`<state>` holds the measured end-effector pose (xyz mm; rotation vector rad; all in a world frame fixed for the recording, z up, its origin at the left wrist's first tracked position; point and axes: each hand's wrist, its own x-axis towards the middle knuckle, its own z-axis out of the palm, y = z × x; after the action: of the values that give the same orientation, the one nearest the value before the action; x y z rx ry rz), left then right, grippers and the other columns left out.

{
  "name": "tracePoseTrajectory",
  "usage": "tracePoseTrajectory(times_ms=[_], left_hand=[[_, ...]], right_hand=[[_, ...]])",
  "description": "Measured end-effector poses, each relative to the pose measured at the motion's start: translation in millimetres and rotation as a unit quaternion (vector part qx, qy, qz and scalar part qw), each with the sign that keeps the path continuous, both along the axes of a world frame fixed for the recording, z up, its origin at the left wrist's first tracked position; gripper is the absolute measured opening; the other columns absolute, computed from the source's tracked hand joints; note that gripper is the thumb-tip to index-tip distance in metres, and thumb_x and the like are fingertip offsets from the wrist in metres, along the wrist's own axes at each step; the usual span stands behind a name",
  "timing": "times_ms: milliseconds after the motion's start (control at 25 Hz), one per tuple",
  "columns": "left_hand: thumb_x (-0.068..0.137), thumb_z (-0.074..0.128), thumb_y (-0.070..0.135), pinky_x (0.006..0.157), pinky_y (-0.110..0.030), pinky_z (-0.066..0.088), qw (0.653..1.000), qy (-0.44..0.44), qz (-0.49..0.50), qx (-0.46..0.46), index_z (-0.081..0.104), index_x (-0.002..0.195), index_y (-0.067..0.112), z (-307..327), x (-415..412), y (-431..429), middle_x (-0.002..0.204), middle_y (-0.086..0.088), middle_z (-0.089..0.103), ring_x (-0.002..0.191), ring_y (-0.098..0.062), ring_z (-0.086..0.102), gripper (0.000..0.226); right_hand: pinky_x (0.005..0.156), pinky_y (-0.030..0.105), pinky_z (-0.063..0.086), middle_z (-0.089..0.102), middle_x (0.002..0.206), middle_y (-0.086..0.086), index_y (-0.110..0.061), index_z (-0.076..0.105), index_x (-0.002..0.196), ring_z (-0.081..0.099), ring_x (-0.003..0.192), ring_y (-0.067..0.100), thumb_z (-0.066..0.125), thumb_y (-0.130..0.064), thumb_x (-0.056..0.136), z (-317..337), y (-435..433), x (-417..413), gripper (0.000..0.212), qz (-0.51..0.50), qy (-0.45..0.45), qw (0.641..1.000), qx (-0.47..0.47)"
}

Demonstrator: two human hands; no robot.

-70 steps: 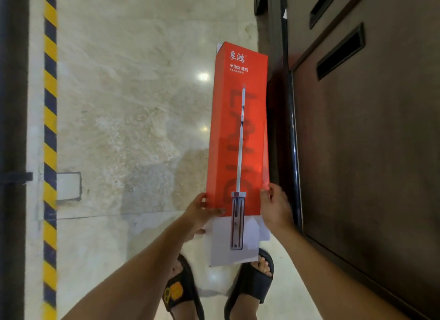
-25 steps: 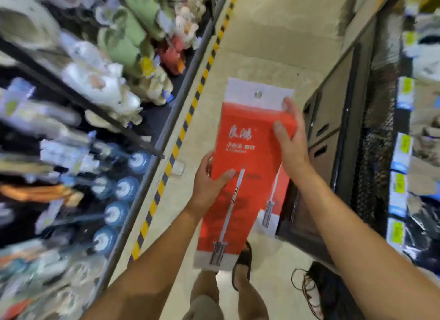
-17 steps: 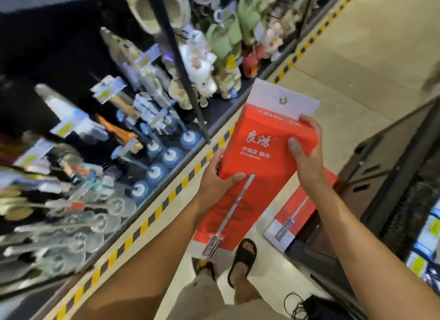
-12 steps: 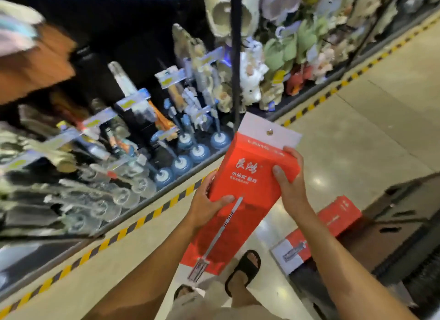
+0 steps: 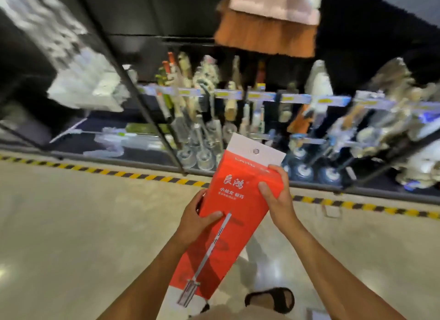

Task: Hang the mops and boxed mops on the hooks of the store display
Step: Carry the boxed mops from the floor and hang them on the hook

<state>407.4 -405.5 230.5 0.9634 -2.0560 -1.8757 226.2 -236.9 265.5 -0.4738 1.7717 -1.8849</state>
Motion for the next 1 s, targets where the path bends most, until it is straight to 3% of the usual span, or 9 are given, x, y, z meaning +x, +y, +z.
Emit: tracePoseTrajectory(times_ms=[120,280,520,760,880,1000], left_hand=[[0.068,0.089,0.051,0.1,-0.037,0.058,0.997,0.014,0.079,-0.003,0.058,0.138,0.032,9,78,-66,0.128,0.009,0.073,0.116,-0.012,0.071,0.079],[0.066,0.086,0.053,0.096,-0.03,0.058,0.988,0.035,0.146,-0.027,0.057,0.135,0.039,24,162,-142,0.125,0.02,0.072,0.114,-0.007,0.071,0.076],[0.068,0.085,0.053,0.097,-0.034,0.06,0.963,0.053,0.26,-0.054,0.057,0.133,0.044,48,272,-236,0.126,0.018,0.072,0.113,-0.007,0.071,0.072],[0.067,0.086,0.052,0.095,-0.032,0.059,0.922,0.062,0.374,-0.074,0.057,0.136,0.041,59,356,-321,0.126,0.017,0.072,0.115,-0.011,0.071,0.075],[0.063,0.085,0.051,0.092,-0.022,0.058,0.894,0.054,0.436,-0.091,0.057,0.131,0.044,63,392,-375,0.12,0.024,0.073,0.111,-0.005,0.072,0.073],[0.06,0.084,0.053,0.088,-0.016,0.057,0.863,0.046,0.493,-0.099,0.056,0.134,0.038,70,426,-426,0.12,0.02,0.073,0.108,0.0,0.072,0.08]], right_hand=[[0.079,0.027,0.06,0.065,0.123,0.002,-0.025,0.046,0.135,0.072,0.103,0.013,0.072,-0.025,0.093,15,-91,57,0.05,0.077,0.01,0.997,-0.006],[0.081,0.029,0.06,0.06,0.129,0.001,-0.03,0.047,0.133,0.07,0.107,0.012,0.073,-0.043,0.082,37,-197,127,0.058,0.14,0.028,0.99,-0.024],[0.078,0.03,0.06,0.06,0.128,0.009,-0.039,0.048,0.129,0.07,0.103,0.014,0.073,-0.047,0.081,66,-338,217,0.055,0.259,0.035,0.964,-0.047],[0.075,0.03,0.061,0.063,0.122,0.0,-0.03,0.043,0.136,0.072,0.099,0.011,0.073,-0.049,0.081,77,-483,293,0.066,0.381,0.032,0.922,-0.055],[0.074,0.028,0.06,0.064,0.121,-0.001,-0.029,0.042,0.137,0.073,0.098,0.009,0.074,-0.048,0.082,76,-566,330,0.067,0.43,0.035,0.9,-0.063],[0.075,0.024,0.058,0.064,0.117,-0.008,-0.025,0.041,0.138,0.071,0.097,0.003,0.073,-0.038,0.087,84,-643,371,0.061,0.48,0.039,0.874,-0.07]])
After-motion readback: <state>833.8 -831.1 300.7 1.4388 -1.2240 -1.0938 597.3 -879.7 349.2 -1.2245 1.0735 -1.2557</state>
